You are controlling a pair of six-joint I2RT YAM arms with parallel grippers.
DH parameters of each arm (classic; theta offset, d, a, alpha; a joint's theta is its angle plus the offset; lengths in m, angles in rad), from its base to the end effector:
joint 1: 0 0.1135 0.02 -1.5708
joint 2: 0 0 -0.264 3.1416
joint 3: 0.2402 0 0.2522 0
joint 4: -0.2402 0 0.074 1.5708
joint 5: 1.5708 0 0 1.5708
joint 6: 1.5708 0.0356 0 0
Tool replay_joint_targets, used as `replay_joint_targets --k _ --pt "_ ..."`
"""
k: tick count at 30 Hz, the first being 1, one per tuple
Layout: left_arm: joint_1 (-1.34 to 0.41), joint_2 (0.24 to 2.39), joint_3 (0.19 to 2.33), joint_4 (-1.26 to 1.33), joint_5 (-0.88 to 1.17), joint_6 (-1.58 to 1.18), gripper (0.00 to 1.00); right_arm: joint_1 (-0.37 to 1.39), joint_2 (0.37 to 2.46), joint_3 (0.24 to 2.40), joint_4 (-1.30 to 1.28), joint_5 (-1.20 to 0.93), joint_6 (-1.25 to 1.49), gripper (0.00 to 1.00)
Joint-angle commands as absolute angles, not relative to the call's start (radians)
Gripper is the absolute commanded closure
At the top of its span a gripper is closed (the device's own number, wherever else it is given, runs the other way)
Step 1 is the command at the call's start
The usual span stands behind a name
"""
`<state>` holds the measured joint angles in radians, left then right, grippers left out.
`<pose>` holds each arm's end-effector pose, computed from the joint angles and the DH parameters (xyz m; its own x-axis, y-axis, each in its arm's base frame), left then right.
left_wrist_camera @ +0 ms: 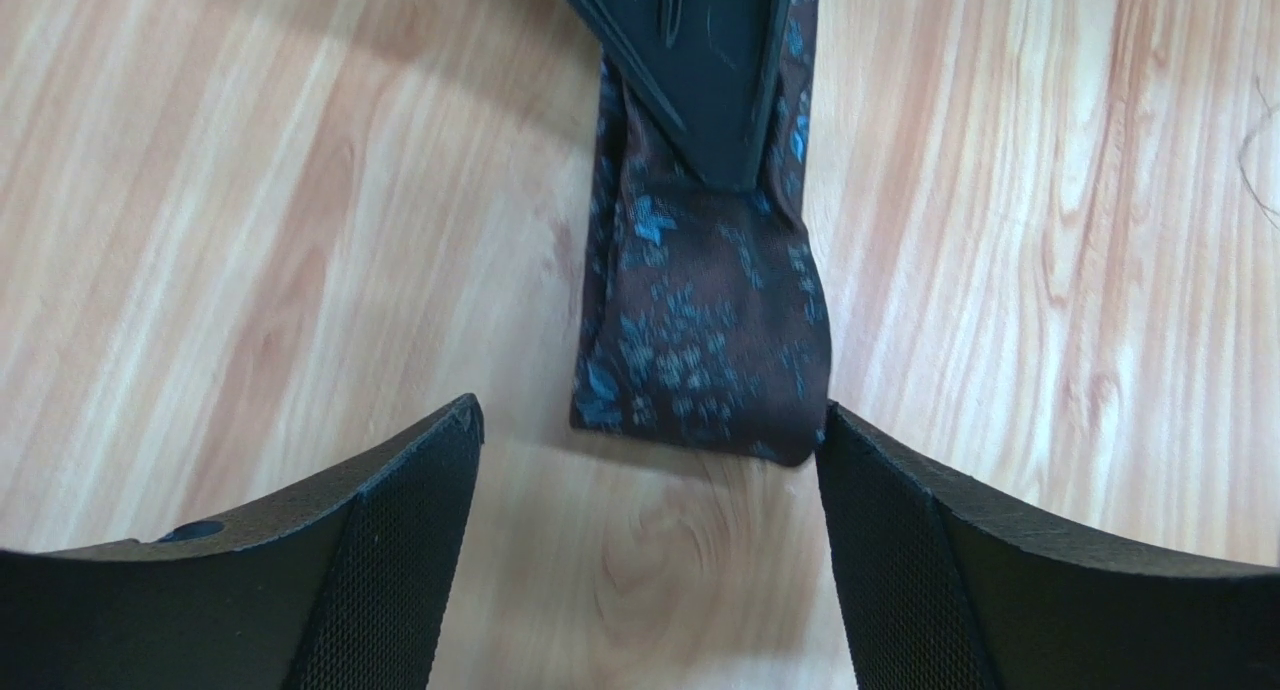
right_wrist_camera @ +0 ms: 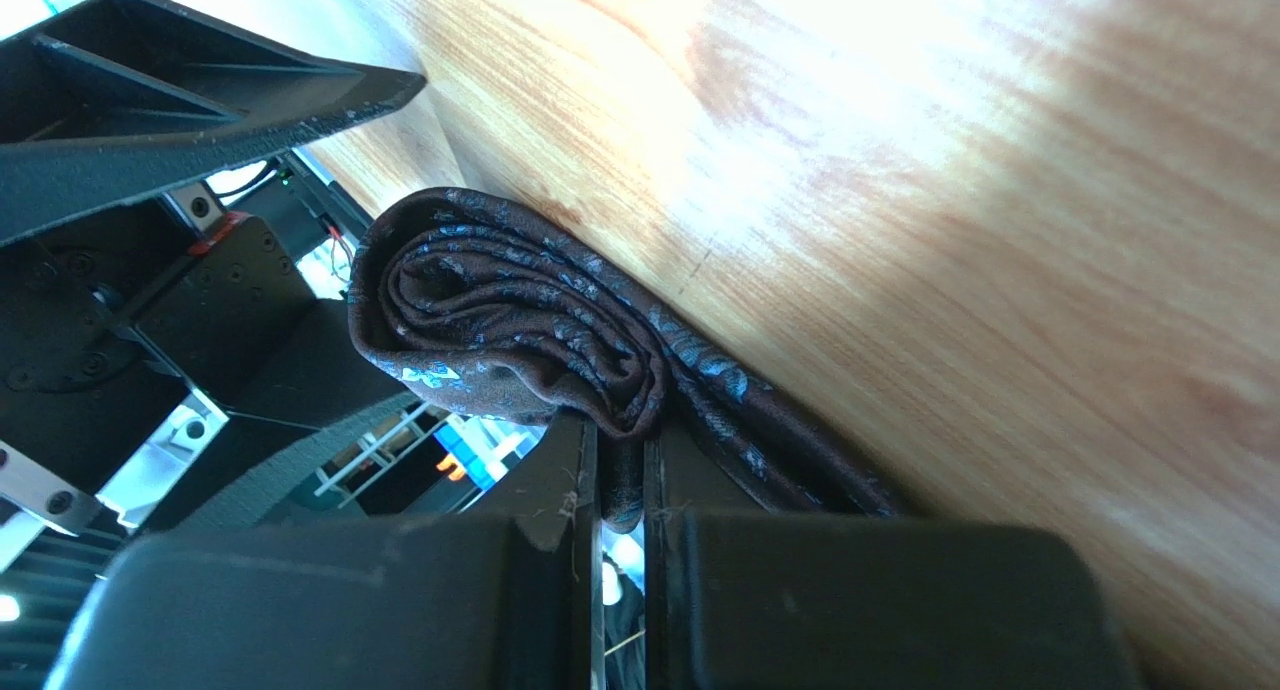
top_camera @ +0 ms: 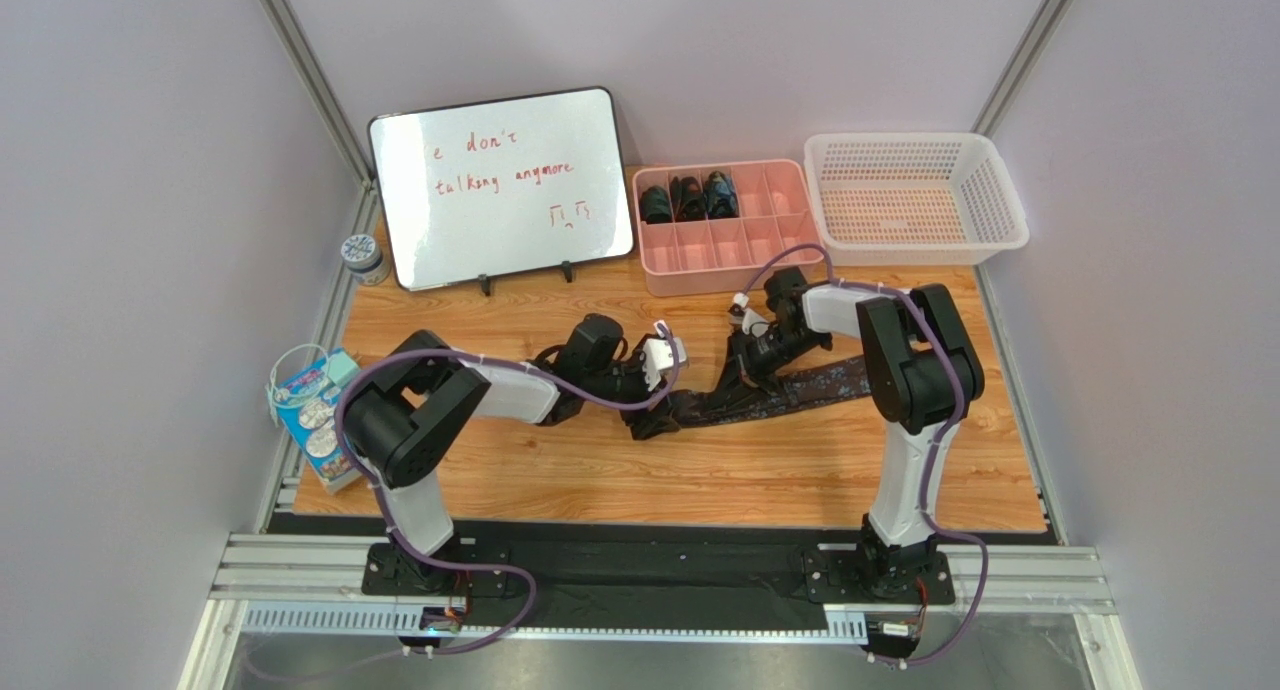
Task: Roll the ties
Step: Roll the tie at the center of the board.
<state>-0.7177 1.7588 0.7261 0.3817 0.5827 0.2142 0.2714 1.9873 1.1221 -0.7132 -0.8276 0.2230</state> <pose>0.2349 -0.2311 0.1304 -0.2592 0.4619 -0.8482 0.9558 0.2486 -0.1567 0.3115 0.1139 0.1093 -0.9784 -0.1169 0.1702 0.0414 0.6965 0.7164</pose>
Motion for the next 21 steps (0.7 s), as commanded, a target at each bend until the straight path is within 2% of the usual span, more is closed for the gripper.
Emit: replay_joint_targets --k 1,3,6,7,11,12,13,14,15,18,21 --pt "-0.747 1.821 0.733 0.54 0.62 0.228 0.17 0.268 2.048 1.118 -0.713 -0.603 0.195 1.0" --pt "-0.768 1.851 0.75 0.554 0.621 0.239 0.21 0.268 2.052 1.12 -0.712 -0.601 0.193 1.0" --pt "-0.787 1.884 0.768 0.542 0.612 0.265 0.33 0.265 2.048 1.111 -0.695 -0.606 0.204 1.0" --pt "-0.799 1.882 0.775 0.528 0.598 0.274 0.4 0.268 2.039 1.108 -0.686 -0.618 0.206 1.0" --pt "-0.819 1.864 0.859 0.279 0.534 0.342 0.51 0.268 2.005 1.098 -0.649 -0.652 0.222 1.0" --pt "-0.822 1.861 0.88 0.223 0.503 0.374 0.6 0.267 1.996 1.101 -0.643 -0.658 0.222 1.0" --pt "-0.825 1.864 0.903 0.166 0.493 0.388 0.65 0.267 1.981 1.106 -0.643 -0.658 0.221 1.0" --pt "-0.83 1.874 0.958 0.044 0.461 0.402 0.69 0.267 1.976 1.111 -0.652 -0.658 0.212 0.96" --pt "-0.831 1.882 0.985 -0.022 0.453 0.438 0.76 0.267 1.97 1.132 -0.666 -0.658 0.2 0.84" --pt "-0.833 1.902 1.04 -0.172 0.423 0.5 0.85 0.246 1.939 1.161 -0.738 -0.675 0.161 0.7" --pt "-0.833 1.917 1.074 -0.267 0.407 0.538 0.88 0.206 1.905 1.166 -0.753 -0.708 0.141 0.62"
